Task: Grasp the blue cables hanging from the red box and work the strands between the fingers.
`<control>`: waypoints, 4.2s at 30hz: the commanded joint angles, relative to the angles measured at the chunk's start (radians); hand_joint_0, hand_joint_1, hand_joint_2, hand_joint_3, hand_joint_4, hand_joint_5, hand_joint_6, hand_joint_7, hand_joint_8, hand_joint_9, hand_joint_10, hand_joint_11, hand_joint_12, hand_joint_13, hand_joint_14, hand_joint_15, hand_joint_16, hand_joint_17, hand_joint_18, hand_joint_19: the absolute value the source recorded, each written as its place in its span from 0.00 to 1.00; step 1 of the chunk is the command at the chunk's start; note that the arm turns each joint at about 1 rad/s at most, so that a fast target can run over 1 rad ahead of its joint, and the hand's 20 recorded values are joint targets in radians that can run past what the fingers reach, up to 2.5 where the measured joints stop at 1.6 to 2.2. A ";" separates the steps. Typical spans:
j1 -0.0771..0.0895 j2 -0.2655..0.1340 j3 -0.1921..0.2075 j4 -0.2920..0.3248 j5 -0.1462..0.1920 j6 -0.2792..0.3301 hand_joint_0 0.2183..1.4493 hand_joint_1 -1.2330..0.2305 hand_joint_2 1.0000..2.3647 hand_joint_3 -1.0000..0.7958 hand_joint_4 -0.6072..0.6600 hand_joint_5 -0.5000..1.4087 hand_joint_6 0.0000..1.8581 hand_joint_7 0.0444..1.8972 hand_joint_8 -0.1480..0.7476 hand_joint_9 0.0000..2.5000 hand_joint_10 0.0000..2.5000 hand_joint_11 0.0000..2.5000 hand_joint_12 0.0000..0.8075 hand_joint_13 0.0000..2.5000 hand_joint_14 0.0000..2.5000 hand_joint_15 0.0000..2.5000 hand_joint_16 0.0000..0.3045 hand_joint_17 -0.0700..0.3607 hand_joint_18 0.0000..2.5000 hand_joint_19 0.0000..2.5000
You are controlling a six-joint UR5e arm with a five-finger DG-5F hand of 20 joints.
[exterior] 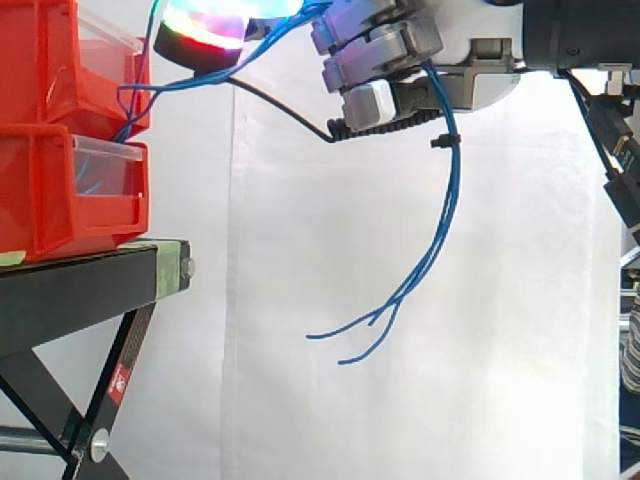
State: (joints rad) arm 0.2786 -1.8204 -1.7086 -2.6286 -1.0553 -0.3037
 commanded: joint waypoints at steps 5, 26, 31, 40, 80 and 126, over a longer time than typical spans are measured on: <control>0.002 0.000 0.000 0.001 0.001 -0.038 0.42 0.34 0.00 0.27 0.68 0.48 0.00 0.72 0.76 0.71 1.00 1.00 0.85 0.78 1.00 0.68 0.80 0.58 1.00 0.24; 0.004 0.000 0.000 -0.001 0.044 -0.041 0.37 0.38 0.00 0.00 0.66 0.55 0.00 0.75 0.76 0.71 1.00 1.00 0.85 0.78 1.00 0.68 0.80 0.58 1.00 0.24; 0.004 0.000 0.000 0.001 0.136 -0.045 0.39 0.39 0.00 0.00 0.66 0.58 0.00 0.75 0.76 0.71 1.00 1.00 0.85 0.78 1.00 0.68 0.80 0.58 1.00 0.24; 0.004 0.000 0.000 0.001 0.176 -0.098 0.44 0.38 0.00 0.01 0.61 0.63 0.00 0.76 0.76 0.71 1.00 1.00 0.85 0.78 1.00 0.68 0.80 0.58 1.00 0.24; 0.001 0.000 0.000 -0.001 0.150 -0.173 0.53 0.33 0.01 0.41 0.62 0.56 0.01 0.66 0.76 0.71 1.00 1.00 0.85 0.78 1.00 0.68 0.80 0.58 1.00 0.24; 0.001 0.000 0.000 -0.028 0.103 -0.198 0.83 0.31 0.01 0.68 0.45 0.38 0.71 0.58 0.76 0.71 1.00 1.00 0.85 0.78 1.00 0.68 0.80 0.58 1.00 0.24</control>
State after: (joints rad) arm 0.2782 -1.8199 -1.7089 -2.6620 -0.9528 -0.5009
